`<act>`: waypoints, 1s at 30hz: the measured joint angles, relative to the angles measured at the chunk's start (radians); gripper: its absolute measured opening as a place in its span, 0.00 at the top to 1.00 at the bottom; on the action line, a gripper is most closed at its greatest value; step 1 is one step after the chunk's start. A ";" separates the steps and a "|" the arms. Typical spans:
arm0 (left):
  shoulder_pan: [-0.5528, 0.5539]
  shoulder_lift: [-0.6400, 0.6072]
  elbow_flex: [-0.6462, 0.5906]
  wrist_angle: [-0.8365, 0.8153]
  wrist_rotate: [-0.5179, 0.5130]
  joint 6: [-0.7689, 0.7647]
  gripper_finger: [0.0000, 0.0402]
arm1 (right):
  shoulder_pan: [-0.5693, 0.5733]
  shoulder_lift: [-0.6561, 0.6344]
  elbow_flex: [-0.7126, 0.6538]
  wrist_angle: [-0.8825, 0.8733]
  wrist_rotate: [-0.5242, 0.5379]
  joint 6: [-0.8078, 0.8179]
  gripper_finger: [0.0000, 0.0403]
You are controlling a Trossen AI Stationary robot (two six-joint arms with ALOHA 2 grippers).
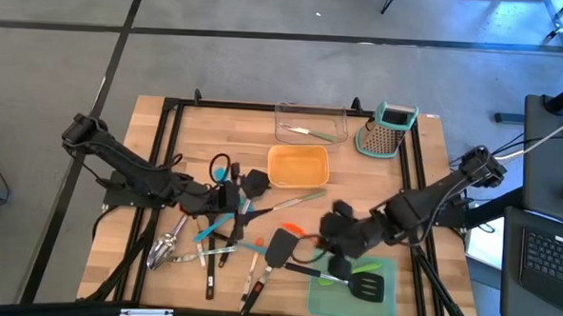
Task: Pick & Place Kitchen Items
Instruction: Put the orange silicone spatula into the green bin
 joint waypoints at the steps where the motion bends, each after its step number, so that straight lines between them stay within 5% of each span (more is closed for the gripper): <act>1: 0.000 0.000 0.000 0.004 0.000 0.005 0.38 | 0.022 0.000 0.000 -0.042 -0.033 0.057 0.96; 6: 0.001 0.000 0.000 0.011 -0.004 0.009 0.38 | 0.158 0.032 -0.009 -0.204 -0.145 0.320 0.96; 12: 0.001 0.000 0.000 0.032 -0.004 0.001 0.38 | 0.315 0.125 -0.011 -0.142 -0.254 0.474 0.96; 30: -0.004 0.004 -0.001 0.059 0.036 -0.010 0.39 | 0.336 0.328 -0.012 -0.028 -0.288 0.418 0.96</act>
